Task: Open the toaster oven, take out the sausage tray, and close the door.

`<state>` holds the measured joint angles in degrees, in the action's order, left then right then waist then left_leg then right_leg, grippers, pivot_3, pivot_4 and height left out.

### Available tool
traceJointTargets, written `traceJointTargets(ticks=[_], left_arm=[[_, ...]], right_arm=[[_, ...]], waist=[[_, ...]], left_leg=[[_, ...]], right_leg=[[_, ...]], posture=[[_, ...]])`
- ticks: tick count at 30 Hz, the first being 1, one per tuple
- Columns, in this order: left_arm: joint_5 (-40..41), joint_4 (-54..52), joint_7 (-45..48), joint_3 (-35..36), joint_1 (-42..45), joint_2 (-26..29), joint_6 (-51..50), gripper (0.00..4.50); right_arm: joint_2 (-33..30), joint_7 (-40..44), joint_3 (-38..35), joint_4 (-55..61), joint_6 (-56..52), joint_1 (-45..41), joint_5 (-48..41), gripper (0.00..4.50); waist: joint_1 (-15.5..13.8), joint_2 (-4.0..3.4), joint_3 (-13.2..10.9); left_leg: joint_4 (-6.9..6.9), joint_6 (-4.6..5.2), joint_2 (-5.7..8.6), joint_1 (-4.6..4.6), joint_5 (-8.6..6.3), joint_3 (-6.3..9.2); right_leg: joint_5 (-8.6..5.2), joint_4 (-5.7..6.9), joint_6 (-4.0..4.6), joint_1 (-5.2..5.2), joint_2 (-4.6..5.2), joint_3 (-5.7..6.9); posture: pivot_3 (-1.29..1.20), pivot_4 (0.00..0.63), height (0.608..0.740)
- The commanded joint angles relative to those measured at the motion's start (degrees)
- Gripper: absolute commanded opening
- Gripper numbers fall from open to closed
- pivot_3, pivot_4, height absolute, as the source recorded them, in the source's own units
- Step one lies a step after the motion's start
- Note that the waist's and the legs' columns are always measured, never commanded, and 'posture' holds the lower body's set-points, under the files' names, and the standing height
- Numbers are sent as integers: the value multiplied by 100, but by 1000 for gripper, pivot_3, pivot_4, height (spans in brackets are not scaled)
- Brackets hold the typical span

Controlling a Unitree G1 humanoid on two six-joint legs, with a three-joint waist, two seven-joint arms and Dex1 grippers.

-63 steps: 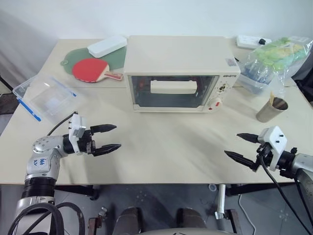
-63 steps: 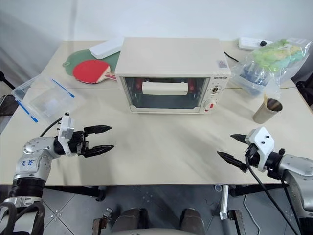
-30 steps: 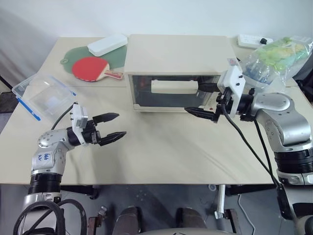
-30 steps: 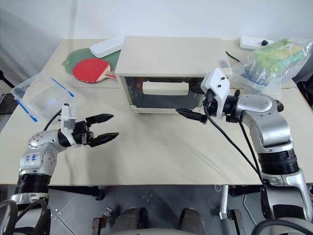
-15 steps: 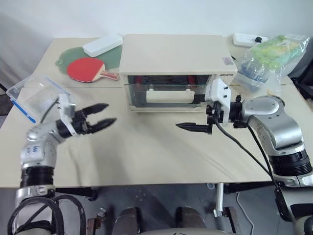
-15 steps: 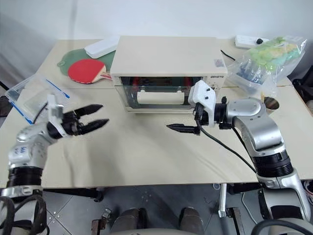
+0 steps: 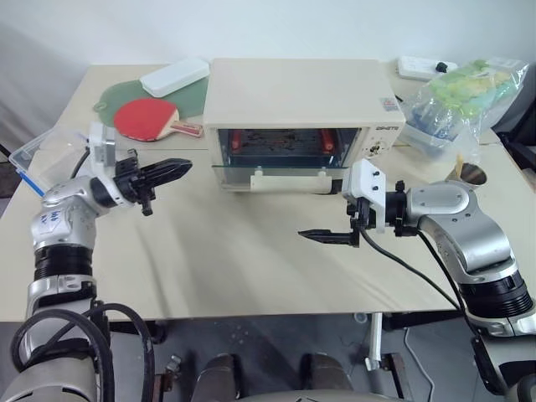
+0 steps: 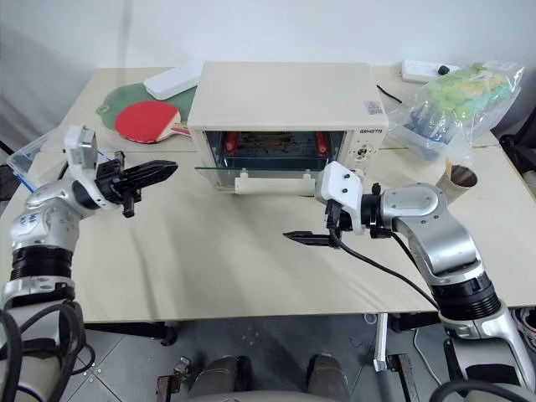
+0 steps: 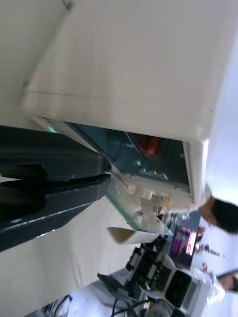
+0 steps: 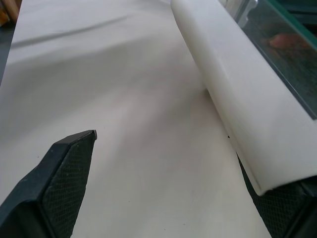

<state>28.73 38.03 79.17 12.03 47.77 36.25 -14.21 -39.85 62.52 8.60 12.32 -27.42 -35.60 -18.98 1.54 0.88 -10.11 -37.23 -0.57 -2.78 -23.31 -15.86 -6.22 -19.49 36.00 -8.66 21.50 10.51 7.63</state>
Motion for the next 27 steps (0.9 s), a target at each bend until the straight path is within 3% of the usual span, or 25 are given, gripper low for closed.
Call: traceJointTargets(ticks=[1, 6, 14, 23, 27], left_arm=[[-200, 228, 140, -239, 310, -131, 66, 56], [-680, 613, 147, -668, 632, -327, 277, 56], [-779, 1190, 379, -623, 985, -469, 561, 56], [-905, 1493, 353, -547, 1150, -508, 806, 56], [-964, 1413, 515, -648, 1090, -490, 747, 56]], right_arm=[[57, -178, -26, 329, 35, 89, 27, 4500], [82, -493, -111, 521, -192, 236, -27, 4500], [-284, -687, -134, 1002, -808, 612, -16, 4500], [-1208, -401, -174, 1492, -1835, 821, -333, 4500], [-1967, 61, -637, 1755, -1949, 1450, -542, 4500]], waist=[[0, 1, 0], [-3, 4, -2], [-19, 9, -4], [-29, 15, -8], [-69, 15, -9]], left_leg=[[0, 0, 0, 0, 0, 1], [0, 0, 1, -1, 0, 1], [-7, 1, 1, -4, -1, 1], [-10, 3, 1, -6, -2, 3], [-9, 4, 1, -7, -2, 3]], right_leg=[[0, 0, 0, 0, 0, 1], [0, 0, 0, 0, 0, 1], [0, 0, 0, 0, 1, 0], [0, 0, 0, 0, 0, 1], [0, -1, 0, 0, 1, 1]], posture=[[0, 150, 740], [0, 150, 740], [0, 150, 740], [0, 150, 740], [0, 150, 740]])
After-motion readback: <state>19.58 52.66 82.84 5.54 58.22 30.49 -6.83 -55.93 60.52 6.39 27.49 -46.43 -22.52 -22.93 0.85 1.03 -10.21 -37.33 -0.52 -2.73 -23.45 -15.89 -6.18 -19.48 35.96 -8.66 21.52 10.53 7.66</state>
